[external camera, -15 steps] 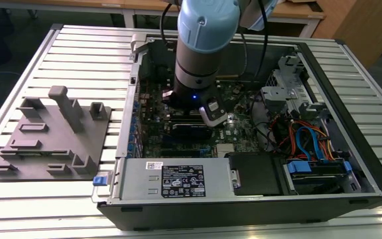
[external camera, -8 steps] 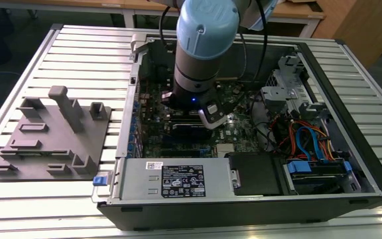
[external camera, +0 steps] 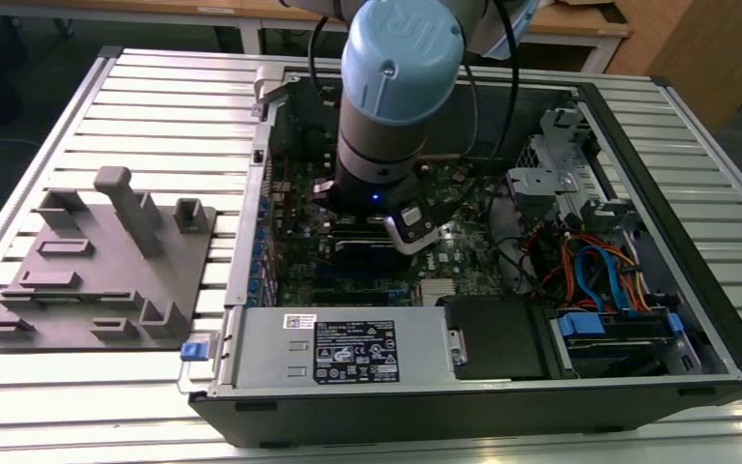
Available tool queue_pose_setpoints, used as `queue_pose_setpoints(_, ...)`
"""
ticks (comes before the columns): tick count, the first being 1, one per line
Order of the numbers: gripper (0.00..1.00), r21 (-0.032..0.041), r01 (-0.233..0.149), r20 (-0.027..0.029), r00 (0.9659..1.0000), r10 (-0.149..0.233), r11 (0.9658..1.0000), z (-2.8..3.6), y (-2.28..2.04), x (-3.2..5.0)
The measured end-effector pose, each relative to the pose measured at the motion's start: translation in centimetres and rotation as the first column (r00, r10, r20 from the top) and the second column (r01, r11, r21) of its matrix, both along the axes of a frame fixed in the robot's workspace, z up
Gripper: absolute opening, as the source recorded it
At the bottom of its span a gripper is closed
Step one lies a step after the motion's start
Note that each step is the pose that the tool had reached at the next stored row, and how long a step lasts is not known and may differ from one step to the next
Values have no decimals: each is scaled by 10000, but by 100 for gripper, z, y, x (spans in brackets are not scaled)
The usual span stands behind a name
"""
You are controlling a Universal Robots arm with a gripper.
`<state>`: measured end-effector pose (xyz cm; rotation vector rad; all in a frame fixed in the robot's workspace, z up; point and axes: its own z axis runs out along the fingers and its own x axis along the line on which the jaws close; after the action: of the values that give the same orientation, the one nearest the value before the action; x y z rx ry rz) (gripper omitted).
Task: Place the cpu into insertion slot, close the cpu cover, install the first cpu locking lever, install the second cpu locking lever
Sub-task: 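Install the second cpu locking lever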
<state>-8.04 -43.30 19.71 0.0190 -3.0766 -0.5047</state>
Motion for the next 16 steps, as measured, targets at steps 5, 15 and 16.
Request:
queue_pose_setpoints(5,11,113,-3,0,10000,3,9999,-12,-8,-9)
queue_pose_setpoints(15,11,195,-1,0,10000,1,9998,-13,-7,-12)
queue_pose_setpoints(16,11,199,-1,1,10000,1,9998,-14,-8,-12)
